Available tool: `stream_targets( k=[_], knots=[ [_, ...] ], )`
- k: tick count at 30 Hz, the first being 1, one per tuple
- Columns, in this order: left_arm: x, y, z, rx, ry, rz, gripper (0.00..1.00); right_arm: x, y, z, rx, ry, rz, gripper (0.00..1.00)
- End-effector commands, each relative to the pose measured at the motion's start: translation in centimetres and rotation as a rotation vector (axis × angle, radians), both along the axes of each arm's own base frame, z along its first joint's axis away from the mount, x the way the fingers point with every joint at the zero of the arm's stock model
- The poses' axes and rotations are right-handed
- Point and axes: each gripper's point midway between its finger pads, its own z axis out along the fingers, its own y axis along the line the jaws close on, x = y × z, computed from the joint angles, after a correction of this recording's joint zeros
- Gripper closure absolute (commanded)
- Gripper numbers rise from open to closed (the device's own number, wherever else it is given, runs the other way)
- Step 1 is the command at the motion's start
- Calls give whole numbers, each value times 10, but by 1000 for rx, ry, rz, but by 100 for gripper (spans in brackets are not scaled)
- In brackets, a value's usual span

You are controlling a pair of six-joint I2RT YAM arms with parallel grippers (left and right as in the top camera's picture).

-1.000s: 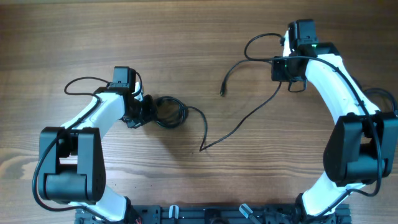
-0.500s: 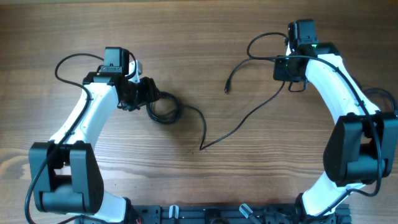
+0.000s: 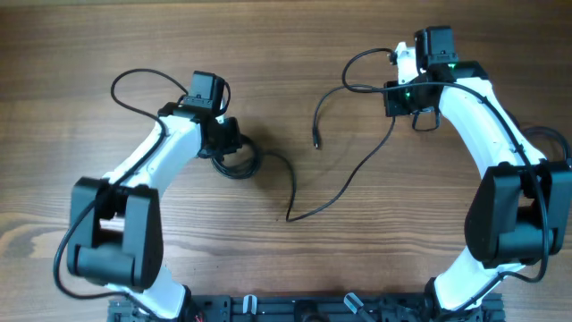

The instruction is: Untangle cables

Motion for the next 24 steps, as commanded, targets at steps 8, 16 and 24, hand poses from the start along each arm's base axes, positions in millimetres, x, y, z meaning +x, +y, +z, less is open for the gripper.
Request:
stream_targets(
  k=[8, 16, 24],
  knots=[
    [1, 4, -19, 13, 42, 74, 89, 8, 31, 5, 152, -49, 102, 31],
    [14, -2, 24, -137, -20, 67, 94, -30, 127, 26, 412, -43, 467, 32],
    [-20, 48, 8, -183, 140, 315, 89, -80, 205, -4, 161, -48, 839, 32]
  ],
)
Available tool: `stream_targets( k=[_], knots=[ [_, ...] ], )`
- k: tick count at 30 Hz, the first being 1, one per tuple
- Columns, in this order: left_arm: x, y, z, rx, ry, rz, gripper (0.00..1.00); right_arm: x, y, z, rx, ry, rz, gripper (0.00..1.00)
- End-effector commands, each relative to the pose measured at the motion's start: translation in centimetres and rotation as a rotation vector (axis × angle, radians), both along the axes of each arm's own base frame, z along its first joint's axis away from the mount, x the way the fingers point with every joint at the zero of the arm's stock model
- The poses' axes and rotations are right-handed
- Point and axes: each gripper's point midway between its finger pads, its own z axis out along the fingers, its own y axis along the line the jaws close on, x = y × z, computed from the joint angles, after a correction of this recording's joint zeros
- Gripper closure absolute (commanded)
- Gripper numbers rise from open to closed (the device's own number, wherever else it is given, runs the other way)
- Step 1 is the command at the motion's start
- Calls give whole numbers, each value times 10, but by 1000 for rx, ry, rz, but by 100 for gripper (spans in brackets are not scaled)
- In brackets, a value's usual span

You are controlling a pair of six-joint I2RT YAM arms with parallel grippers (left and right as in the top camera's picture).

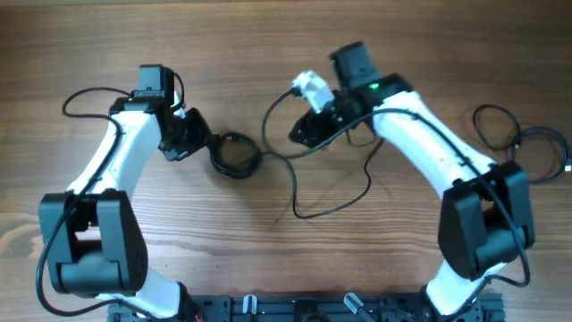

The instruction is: Untangle cables

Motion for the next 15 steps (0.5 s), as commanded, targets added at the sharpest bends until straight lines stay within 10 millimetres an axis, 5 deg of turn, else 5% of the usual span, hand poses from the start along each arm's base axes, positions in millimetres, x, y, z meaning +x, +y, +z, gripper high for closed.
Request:
stream_targets(
  k=[1, 5, 9, 15],
  knots=[
    [-21, -1, -23, -8, 65, 14, 89, -18, 14, -31, -111, -31, 135, 32],
    [-28, -3, -35, -8, 71, 10, 87, -35, 32, -58, -144, -17, 243, 31],
    [-28, -3, -35, -8, 70, 10, 63, -45, 41, -90, -169, 33, 275, 28],
    [-29, -3, -38, -8, 70, 10, 62, -36, 53, -91, -148, -37, 302, 28]
  ],
)
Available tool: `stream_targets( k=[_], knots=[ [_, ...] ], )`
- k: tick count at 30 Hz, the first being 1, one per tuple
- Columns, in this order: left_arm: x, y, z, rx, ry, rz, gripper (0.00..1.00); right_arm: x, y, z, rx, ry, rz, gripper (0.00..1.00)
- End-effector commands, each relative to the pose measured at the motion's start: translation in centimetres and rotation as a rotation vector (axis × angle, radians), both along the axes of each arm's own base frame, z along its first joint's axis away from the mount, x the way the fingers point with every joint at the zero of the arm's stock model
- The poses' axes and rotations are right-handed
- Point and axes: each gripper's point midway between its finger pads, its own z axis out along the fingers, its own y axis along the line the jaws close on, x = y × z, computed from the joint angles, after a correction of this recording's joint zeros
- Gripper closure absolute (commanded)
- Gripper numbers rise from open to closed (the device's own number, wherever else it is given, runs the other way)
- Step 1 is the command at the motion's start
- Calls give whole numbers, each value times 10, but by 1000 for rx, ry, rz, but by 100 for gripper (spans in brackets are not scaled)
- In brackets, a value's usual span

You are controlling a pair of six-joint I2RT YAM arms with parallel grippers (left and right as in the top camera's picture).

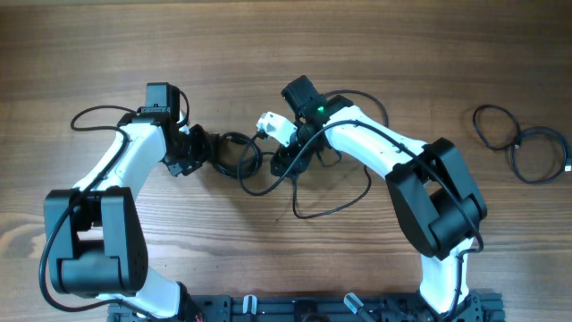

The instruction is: Untangle cables

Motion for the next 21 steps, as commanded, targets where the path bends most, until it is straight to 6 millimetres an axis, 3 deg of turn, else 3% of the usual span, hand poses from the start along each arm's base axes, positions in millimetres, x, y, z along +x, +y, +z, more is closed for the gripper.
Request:
stream_targets(
  k=[1, 3, 8, 11, 17, 19, 20, 21],
  knots=[
    [-5, -3, -9, -6, 11, -4, 62, 5, 12, -6, 23, -63, 50, 28],
    [-8, -6, -16, -28, 1, -7, 62, 16, 20, -9, 52, -106, 49, 28],
    [-1, -11, -22, -51, -53, -15, 58, 19, 17, -16, 27, -114, 42, 30],
    [-1, -23, -22, -72, -63, -44, 62, 19, 16, -17, 19, -113, 40, 47],
    [-7, -26, -25, -32, -47, -69, 64, 18, 15, -18, 17, -122, 63, 50],
    [-8, -26, -26, -32, -44, -69, 64, 18, 15, -22, 12, -127, 86, 65],
    [-8, -26, -26, -32, -43, -69, 64, 18, 15, -23, 12, -127, 85, 87],
    [-8, -26, -26, -32, -43, -69, 64, 18, 15, -23, 12, -128, 85, 96]
  ],
)
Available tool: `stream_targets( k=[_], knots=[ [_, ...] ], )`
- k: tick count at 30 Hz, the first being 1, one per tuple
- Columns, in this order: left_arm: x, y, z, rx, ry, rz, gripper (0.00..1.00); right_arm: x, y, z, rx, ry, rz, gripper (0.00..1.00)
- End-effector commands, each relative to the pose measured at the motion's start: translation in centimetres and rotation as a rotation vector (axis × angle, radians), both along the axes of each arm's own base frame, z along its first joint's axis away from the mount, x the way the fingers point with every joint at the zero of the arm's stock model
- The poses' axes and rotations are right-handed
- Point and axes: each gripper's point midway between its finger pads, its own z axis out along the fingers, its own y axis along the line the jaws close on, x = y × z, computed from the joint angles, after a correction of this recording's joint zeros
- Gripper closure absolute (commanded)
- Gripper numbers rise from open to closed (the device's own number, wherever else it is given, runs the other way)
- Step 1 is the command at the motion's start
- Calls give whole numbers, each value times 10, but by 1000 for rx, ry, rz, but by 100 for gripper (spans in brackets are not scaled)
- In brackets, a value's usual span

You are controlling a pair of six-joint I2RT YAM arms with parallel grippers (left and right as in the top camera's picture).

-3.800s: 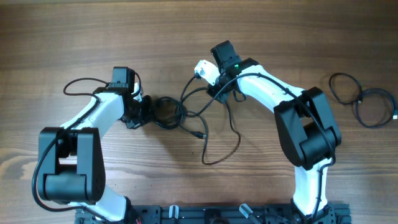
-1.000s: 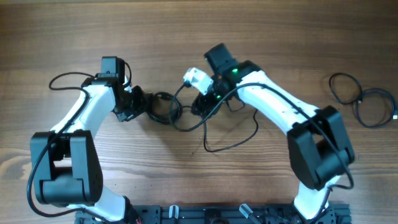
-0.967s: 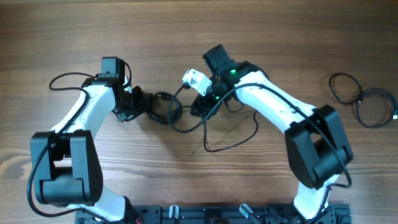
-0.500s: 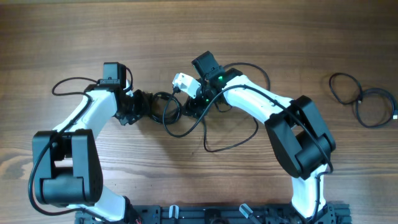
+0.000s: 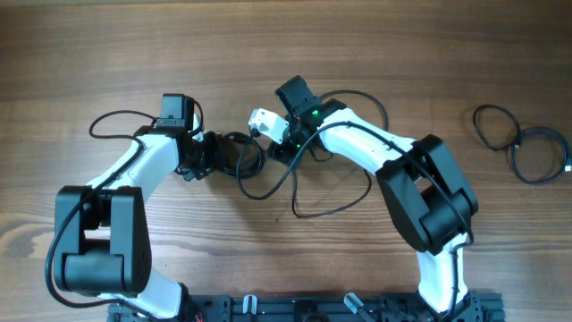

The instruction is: Untangle cables

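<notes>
A black cable lies tangled at mid-table: a small coil (image 5: 238, 152) on the left, then a long strand looping down to a bend (image 5: 295, 213) and back up past (image 5: 365, 192). My left gripper (image 5: 213, 154) sits at the coil's left edge, fingers touching or just inside it; their state is hidden from above. My right gripper (image 5: 275, 148) is low over the strand just right of the coil and appears shut on the black cable. The white camera block (image 5: 263, 118) on its wrist points left.
A second black cable (image 5: 520, 150) lies loosely coiled near the right table edge, well apart from both arms. Each arm's own thin lead arcs beside it, the left arm's lead (image 5: 112, 121) at the left and the right arm's lead (image 5: 362, 97) above the middle. The arm bases stand at the front edge.
My left gripper has shifted right, up to the coil's left edge. The right gripper has moved slightly up and left, closer to the coil. The strand's lower loop has hardly changed.
At first my left gripper was on the coil and the right held the cable's far end high at the back right. Then the left was off to the coil's left and the right had come to mid-table with the cable. Both grippers now meet at the coil.
</notes>
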Motion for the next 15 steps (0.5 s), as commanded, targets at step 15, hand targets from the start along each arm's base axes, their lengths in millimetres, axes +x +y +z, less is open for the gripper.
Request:
stream_targets(
  k=[15],
  knots=[
    [-5, 3, -6, 25, 18, 4, 58, -28, -15, 132, 99, -60, -45, 96]
  ],
)
